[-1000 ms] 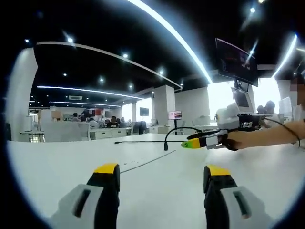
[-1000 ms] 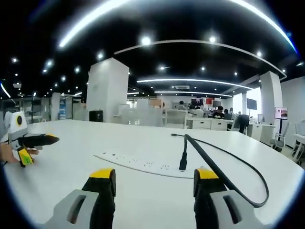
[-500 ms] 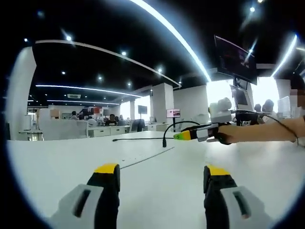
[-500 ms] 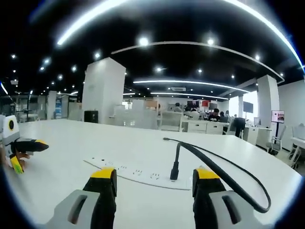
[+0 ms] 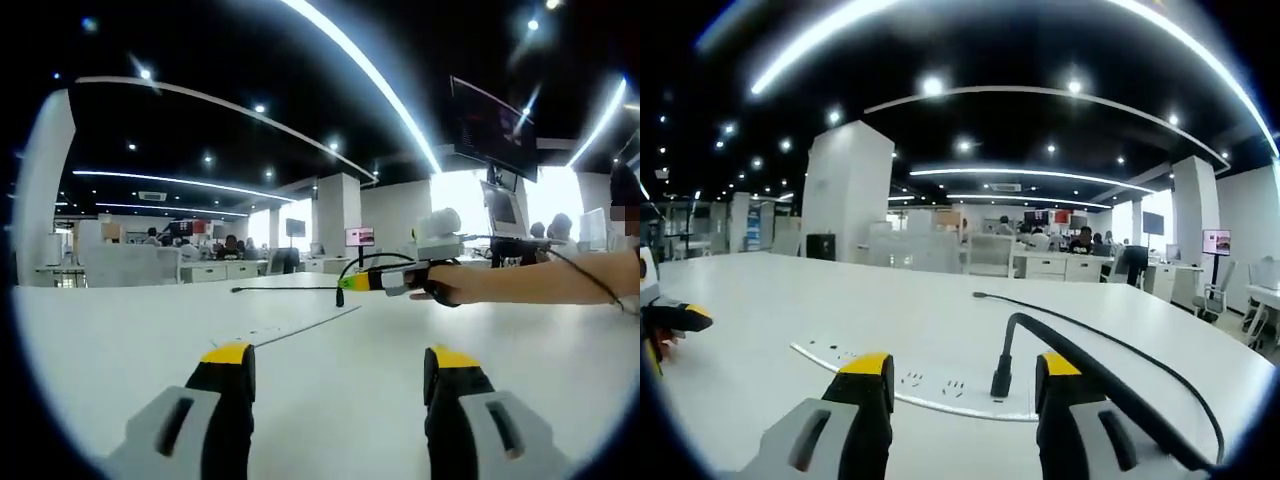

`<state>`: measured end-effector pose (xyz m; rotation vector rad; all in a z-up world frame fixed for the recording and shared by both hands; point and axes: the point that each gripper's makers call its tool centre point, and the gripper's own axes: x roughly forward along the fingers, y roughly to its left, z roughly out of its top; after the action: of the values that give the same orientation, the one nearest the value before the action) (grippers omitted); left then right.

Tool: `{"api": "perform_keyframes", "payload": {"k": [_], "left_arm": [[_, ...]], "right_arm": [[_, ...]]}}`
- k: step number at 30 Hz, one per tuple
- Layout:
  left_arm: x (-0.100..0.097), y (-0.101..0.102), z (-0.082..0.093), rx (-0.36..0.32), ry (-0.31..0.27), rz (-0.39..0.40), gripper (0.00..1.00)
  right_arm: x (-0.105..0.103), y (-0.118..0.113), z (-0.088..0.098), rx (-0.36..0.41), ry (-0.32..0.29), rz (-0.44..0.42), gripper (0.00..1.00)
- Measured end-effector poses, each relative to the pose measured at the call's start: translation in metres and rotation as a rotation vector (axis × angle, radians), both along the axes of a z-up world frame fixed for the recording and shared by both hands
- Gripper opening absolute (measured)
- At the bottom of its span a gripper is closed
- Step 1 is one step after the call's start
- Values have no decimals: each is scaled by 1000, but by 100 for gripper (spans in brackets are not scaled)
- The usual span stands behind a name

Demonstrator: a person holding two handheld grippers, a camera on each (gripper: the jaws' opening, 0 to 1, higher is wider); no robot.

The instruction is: Locate the USB plug end of the data cable currently connected to the USB port on the desk. Grip the plug, withdraw it from the port, and place it onto the desktop.

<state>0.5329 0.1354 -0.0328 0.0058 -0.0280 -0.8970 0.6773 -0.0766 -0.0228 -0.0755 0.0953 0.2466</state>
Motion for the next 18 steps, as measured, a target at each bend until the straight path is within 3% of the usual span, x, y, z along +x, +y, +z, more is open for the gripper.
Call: {"api": "perform_keyframes", "payload": {"k": [11,18], "left_arm": [[-2,-2,0,4,1,-7,68],[-2,-3,0,2,2,-11,68]], "right_arm": [[15,-12,9,72,-15,-62,49],[21,-18,18,171,-37,-91,43]]}}
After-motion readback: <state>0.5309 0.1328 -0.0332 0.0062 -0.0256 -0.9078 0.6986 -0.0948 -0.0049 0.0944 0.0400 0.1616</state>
